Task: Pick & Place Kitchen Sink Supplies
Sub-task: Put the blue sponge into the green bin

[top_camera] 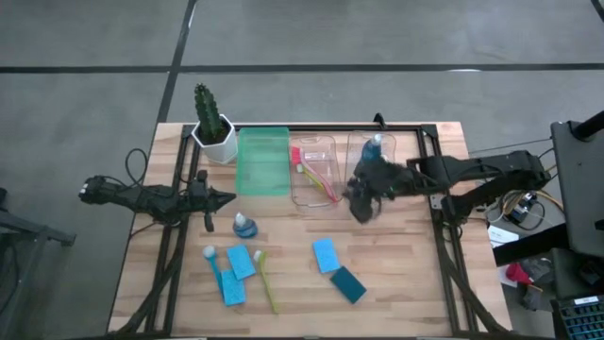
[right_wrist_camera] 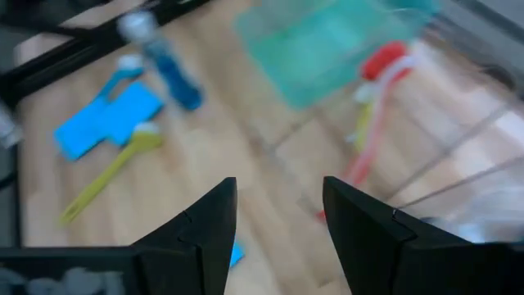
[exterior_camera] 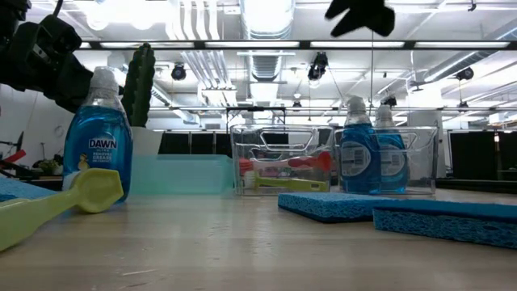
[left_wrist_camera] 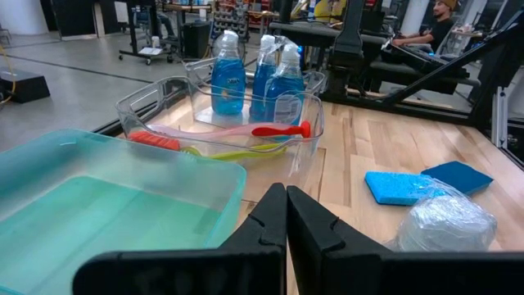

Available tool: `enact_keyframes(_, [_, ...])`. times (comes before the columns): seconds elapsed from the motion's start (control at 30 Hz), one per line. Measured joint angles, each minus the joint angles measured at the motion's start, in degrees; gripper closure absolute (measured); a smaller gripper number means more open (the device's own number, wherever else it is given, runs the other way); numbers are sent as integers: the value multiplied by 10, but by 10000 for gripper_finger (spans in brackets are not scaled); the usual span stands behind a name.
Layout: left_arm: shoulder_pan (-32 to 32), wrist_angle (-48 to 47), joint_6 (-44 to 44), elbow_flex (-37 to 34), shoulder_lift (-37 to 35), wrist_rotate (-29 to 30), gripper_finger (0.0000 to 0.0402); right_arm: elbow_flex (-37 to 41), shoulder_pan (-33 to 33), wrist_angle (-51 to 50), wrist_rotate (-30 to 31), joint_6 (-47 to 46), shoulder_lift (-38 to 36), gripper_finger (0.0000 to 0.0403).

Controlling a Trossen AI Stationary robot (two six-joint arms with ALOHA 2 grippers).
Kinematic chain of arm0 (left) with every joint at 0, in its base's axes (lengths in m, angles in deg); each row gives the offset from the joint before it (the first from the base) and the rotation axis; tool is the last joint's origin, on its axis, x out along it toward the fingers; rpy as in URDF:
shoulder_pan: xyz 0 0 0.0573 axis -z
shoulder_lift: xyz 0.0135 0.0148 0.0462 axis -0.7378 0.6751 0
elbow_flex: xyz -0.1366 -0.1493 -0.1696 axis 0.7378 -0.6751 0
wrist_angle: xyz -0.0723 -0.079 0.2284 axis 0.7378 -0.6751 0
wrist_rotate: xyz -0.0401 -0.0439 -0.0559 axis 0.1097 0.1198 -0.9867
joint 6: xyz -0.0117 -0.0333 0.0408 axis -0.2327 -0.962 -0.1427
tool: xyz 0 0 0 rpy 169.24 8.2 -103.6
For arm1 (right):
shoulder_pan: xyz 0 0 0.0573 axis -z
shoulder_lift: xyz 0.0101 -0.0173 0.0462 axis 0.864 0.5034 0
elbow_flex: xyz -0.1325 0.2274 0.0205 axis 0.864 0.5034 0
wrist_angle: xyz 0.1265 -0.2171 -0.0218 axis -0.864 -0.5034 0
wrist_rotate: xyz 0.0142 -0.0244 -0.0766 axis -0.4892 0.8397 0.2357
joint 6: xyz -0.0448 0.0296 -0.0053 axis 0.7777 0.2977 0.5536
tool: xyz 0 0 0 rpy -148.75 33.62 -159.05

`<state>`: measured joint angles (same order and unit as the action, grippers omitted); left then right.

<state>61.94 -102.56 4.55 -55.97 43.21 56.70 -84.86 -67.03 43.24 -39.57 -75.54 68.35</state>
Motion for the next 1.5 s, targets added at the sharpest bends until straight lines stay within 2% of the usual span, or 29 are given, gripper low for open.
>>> enact_keyframes(0.33, [0, 0, 0, 0, 0, 0, 396, 9, -146, 1, -8, 10, 25, 228])
enact_keyframes(0.77, [0, 0, 0, 0, 0, 0, 396, 5, -269, 5, -47, -20, 171, 253])
enact_keyframes(1.17, [0, 0, 0, 0, 0, 0, 396, -80, -348, -24, -68, -26, 291, 274])
enact_keyframes(1.27, [0, 0, 0, 0, 0, 0, 396, -92, -357, -71, -68, -27, 321, 275])
enact_keyframes(1.5, [0, 0, 0, 0, 0, 0, 396, -118, -360, -76, -67, -22, 377, 271])
